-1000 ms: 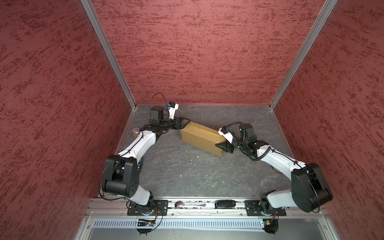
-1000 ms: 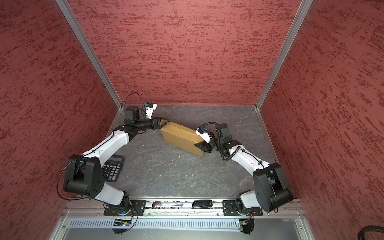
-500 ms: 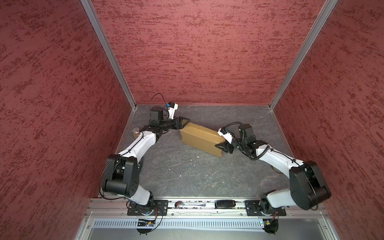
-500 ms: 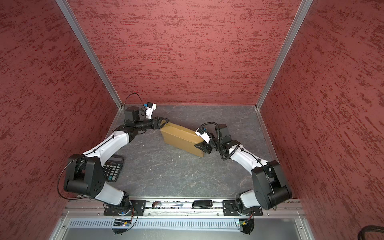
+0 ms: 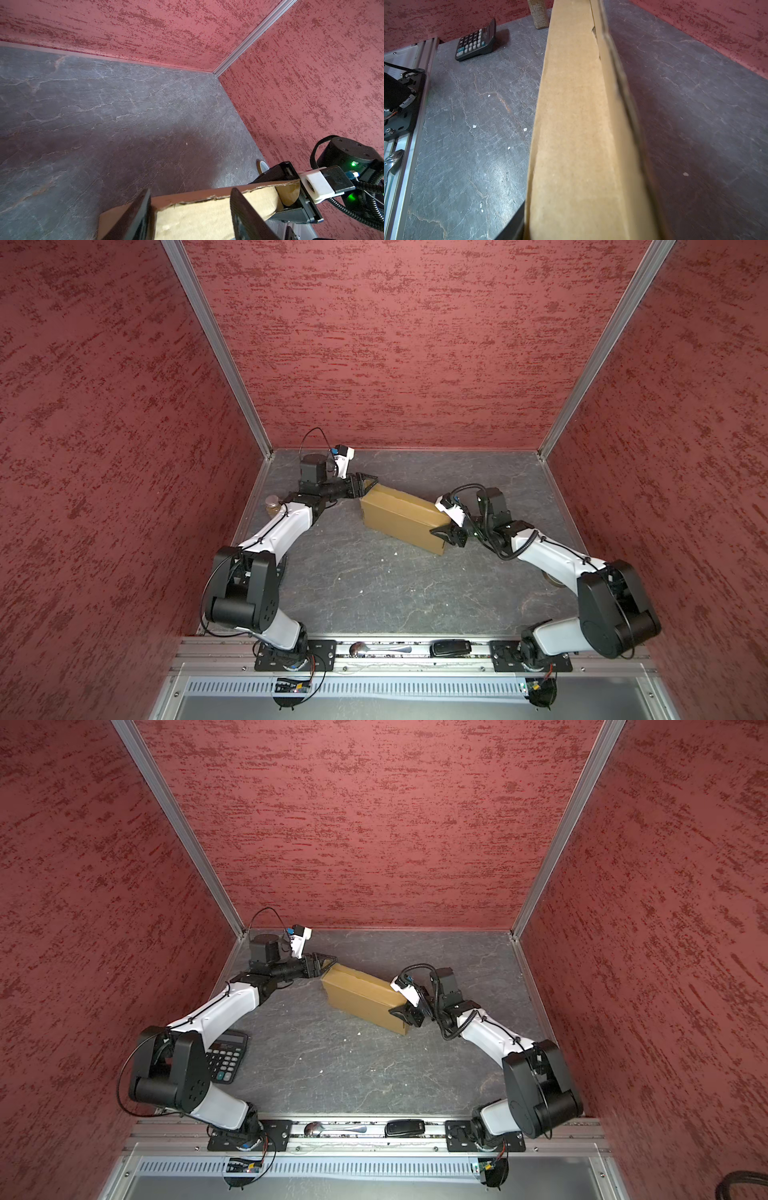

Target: Fold the paper box

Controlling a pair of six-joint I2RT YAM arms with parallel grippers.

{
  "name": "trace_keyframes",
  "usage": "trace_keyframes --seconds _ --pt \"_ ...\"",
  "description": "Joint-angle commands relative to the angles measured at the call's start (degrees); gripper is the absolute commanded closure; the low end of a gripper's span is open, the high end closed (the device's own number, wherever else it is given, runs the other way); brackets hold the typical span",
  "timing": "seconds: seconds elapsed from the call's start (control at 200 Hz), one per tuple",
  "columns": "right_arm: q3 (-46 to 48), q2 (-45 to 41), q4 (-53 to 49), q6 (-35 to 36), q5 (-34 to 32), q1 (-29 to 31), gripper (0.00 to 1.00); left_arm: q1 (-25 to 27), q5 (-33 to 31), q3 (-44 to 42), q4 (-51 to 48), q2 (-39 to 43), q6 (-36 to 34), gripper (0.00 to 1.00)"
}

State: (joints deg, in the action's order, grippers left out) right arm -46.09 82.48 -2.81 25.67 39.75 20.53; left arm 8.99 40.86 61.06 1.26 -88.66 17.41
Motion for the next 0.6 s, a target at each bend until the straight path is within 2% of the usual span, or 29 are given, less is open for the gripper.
trace_keyframes --seconds 0.0,0.2,0.596 --pt "-1.64 0.32 1.93 -0.25 0.1 0.34 0.79 0.96 -0.02 0.22 -0.28 -1.21 0.78 0.42" --pt "-1.81 0.23 1.67 -0.2 -0.2 0.38 0.8 1.42 -1.74 0.17 -0.64 -1.03 2.05 0.48" --pt "-1.56 -0.3 1.58 -0.49 -0.81 0.39 0.81 2.82 -6.29 -1.38 -2.17 1.04 2.47 0.51"
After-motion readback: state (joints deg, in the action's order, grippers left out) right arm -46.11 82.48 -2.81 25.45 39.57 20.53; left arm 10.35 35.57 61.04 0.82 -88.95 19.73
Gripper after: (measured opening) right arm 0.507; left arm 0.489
